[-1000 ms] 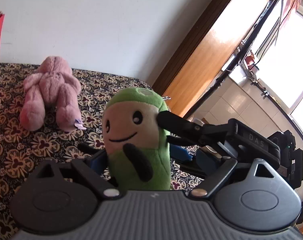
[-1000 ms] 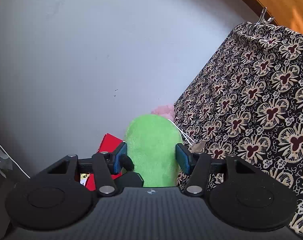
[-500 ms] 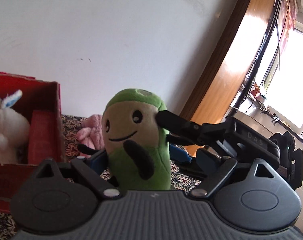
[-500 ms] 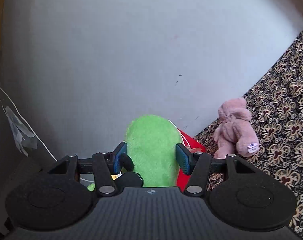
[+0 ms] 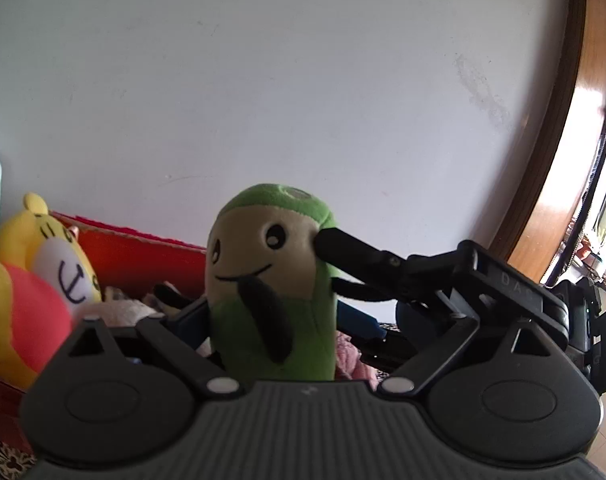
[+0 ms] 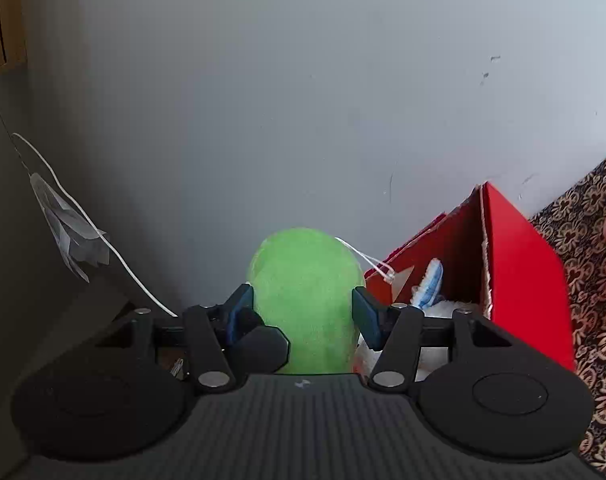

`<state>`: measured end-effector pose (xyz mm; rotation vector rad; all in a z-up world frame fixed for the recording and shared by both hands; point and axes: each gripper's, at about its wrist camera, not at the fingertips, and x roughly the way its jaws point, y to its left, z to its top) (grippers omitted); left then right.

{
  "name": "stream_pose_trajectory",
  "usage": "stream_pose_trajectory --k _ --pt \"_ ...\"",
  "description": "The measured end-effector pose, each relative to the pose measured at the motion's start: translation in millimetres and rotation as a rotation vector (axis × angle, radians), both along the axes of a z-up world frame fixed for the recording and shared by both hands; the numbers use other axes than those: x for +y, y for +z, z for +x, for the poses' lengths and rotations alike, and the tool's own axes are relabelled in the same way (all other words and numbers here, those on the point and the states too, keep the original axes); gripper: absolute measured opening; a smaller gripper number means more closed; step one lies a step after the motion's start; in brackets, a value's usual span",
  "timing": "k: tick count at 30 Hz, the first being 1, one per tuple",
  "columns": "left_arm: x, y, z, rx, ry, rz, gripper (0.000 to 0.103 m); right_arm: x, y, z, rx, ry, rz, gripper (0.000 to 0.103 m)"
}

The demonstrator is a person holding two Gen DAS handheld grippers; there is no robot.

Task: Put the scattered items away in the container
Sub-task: 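Lift the green bean plush and carry it with both grippers to the red box, then lower the green plush into the box beside the tiger and open both grippers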

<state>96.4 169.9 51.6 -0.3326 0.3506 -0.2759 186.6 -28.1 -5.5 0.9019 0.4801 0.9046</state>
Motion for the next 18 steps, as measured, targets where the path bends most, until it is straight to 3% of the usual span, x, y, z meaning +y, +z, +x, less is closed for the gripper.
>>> stream_pose_trajectory --k 7,10,13,18 --pt "41 -11 15 0.071 0.105 0.070 0.095 51 -26 18 0.191 0.061 0.063 0.059" --pt "55 -18 20 0.097 0.117 0.077 0.095 61 -26 16 0.205 0.051 0.006 0.059" --pt "56 -21 20 0.095 0.136 0.152 0.096 69 -21 12 0.194 0.023 -0.092 0.060" --pt "55 -22 17 0.089 0.136 0.174 0.098 72 -22 13 0.193 0.019 -0.144 0.064"
